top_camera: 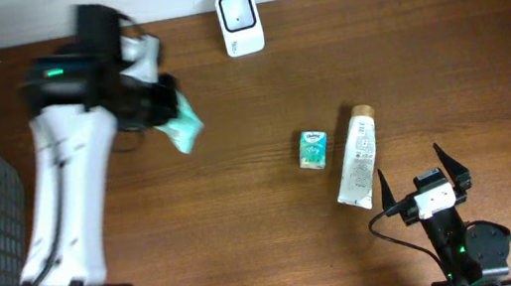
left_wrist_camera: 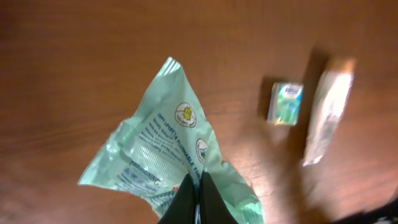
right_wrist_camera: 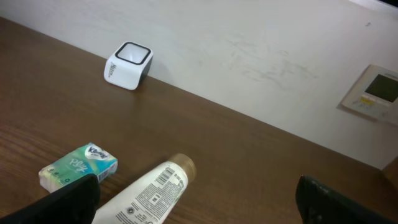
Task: Scan the item barcode
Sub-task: 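Grasp the light-green wrapped packet in the basket and set it on the table, then reach the left gripper into the basket and grasp the white wipes pack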
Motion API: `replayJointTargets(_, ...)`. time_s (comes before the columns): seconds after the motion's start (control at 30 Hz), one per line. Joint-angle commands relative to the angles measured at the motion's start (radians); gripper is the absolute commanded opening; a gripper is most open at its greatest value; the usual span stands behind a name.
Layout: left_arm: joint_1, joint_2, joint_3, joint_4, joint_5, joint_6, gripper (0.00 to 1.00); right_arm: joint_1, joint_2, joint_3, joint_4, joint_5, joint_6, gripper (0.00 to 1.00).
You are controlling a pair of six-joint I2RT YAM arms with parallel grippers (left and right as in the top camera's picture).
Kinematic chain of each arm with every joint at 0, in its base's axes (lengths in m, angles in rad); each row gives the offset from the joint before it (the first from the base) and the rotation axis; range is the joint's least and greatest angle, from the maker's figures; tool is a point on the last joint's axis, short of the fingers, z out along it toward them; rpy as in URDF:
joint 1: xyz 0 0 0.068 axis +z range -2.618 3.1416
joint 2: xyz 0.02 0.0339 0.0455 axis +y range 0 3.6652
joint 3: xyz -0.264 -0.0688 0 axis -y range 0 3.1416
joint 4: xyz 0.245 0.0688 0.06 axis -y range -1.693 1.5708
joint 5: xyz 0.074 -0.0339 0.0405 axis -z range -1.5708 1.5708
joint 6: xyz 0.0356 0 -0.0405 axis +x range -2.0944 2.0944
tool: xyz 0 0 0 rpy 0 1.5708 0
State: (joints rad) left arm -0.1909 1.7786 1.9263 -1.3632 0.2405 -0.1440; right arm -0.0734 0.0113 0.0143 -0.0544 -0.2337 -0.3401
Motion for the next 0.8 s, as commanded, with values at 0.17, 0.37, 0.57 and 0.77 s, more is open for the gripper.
replayJointTargets(0.17, -0.325, 0.282, -0.216, 0.164, -0.035, 0.03, 0.07, -0.006, -0.008, -0.009, 0.002, 0.002, 0.004, 0.99)
replayJointTargets(0.37, -0.357, 0.275, -0.072, 0.127, -0.3, 0.026, 0.57, -0.006, -0.008, -0.009, 0.002, 0.002, 0.004, 0.99)
replayJointTargets(0.57, -0.291, 0.232, 0.348, -0.095, -0.522, 0.026, 0.74, -0.006, -0.008, -0.009, 0.002, 0.002, 0.004, 0.99)
replayJointTargets(0.77, -0.034, 0.071, 0.611, -0.164, -0.543, -0.002, 0.99, -0.006, -0.008, -0.009, 0.002, 0.002, 0.004, 0.99)
